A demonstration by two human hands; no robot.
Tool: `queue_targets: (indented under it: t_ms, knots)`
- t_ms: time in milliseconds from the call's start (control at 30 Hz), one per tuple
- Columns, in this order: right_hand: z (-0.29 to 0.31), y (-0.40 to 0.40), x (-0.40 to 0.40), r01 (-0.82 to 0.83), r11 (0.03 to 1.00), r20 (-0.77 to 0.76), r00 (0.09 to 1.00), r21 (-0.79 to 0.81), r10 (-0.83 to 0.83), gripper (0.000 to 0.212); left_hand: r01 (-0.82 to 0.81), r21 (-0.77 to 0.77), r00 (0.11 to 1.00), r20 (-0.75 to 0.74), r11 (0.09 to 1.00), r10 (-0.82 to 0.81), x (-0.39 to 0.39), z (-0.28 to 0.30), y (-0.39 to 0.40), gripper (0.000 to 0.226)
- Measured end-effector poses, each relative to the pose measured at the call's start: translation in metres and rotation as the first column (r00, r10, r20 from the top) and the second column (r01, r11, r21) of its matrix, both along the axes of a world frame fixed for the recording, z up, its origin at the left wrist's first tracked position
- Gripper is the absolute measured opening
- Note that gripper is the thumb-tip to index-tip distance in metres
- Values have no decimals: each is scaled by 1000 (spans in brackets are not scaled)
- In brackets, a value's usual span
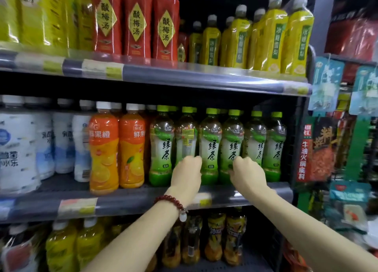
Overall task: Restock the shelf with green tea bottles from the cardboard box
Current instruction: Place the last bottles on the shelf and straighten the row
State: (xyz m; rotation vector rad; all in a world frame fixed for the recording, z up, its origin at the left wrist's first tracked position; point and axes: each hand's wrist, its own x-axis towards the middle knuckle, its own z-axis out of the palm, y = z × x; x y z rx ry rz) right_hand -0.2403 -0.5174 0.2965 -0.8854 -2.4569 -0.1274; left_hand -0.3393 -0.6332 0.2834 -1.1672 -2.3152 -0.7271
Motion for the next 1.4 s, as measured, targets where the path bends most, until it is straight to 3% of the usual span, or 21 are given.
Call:
queue_targets:
  t_ms: [100,267,500,667,800,867,1033,1200,1400]
  knots:
    - [2,-18,2,8,1000,33,999,19,-8,5,21,43,1000,-6,999,-21,-9,-1,-25,23]
    - [4,-57,-13,-145,989,-8,989,-10,145,20,-20,119,1000,4,993,20,-27,3,-69,25]
    - [5,-72,-54,-342,905,-271,923,-254,273,32,-126,182,991,59,975,117,-37,8,-95,36]
    - [-2,-70,-74,-387,833,-459,869,-394,187,28,-180,258,965,232,949,119,-45,6,-77,40]
    - [-9,-82,-86,-411,793,-581,809,-450,89,35,-226,336,899,434,914,62,-53,2,-57,42]
    - [-12,-87,-92,-404,785,-622,782,-469,31,40,-240,367,884,465,898,46,-53,-1,-53,43]
    - [-17,-91,-105,-321,838,-636,771,-441,-40,38,-243,377,881,470,894,42,-52,-5,-56,43]
    - [-12,-76,-99,-443,752,-629,776,-488,49,31,-222,323,866,499,920,34,-59,-1,-62,44]
    - [-18,-64,-77,-545,715,-628,755,-439,190,57,-209,350,869,494,913,10,-64,-4,-63,47]
